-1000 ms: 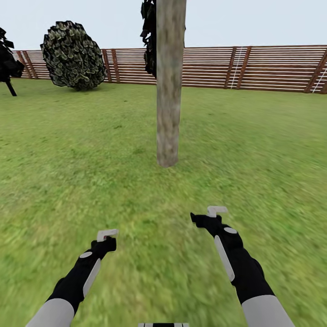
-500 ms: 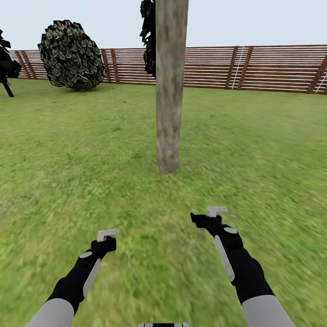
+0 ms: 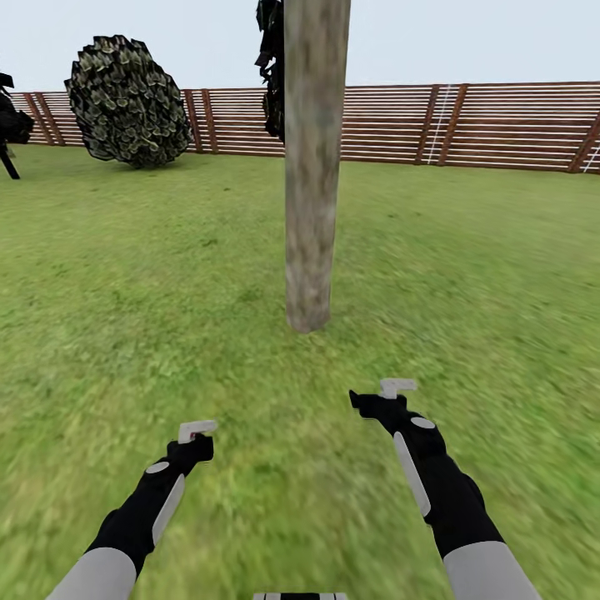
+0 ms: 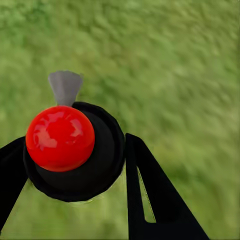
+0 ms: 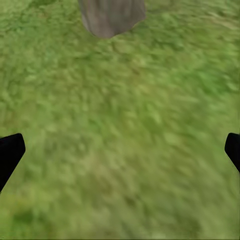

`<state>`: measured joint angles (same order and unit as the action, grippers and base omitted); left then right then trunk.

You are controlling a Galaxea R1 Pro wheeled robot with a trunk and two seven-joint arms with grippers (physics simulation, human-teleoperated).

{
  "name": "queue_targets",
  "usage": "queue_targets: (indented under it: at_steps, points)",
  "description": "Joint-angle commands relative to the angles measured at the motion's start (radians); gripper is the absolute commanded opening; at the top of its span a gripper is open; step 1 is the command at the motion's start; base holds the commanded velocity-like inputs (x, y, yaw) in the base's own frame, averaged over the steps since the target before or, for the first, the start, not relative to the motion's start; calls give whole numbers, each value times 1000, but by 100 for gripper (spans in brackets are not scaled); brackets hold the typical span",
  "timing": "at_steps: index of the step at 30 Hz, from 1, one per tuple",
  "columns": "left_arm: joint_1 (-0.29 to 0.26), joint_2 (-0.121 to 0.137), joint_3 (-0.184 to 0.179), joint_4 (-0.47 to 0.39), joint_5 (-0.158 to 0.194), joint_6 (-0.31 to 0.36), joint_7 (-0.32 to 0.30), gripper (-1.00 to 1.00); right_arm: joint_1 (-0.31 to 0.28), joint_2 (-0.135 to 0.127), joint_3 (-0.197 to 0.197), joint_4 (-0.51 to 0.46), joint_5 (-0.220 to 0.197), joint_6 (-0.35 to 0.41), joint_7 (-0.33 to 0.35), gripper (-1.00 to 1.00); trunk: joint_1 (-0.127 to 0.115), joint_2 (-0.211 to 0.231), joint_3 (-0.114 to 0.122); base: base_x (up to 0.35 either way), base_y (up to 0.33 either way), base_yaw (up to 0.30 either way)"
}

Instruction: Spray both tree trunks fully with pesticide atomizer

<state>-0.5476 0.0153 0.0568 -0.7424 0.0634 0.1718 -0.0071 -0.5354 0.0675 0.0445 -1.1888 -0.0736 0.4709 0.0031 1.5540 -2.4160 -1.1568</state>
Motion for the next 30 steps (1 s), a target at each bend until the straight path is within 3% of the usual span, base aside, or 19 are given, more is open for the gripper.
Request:
queue_targets:
  at_steps: [1,30]
  points:
    - [0,0,0,0,0,0,0,-100,0,0,0,0,0,0,0,100,0,0,0,338,0,0]
    - [0,-3,-6,-4,-1,-3,-7,-100,0,0,-1,60,0,-1,0,100,0,0,0,338,0,0]
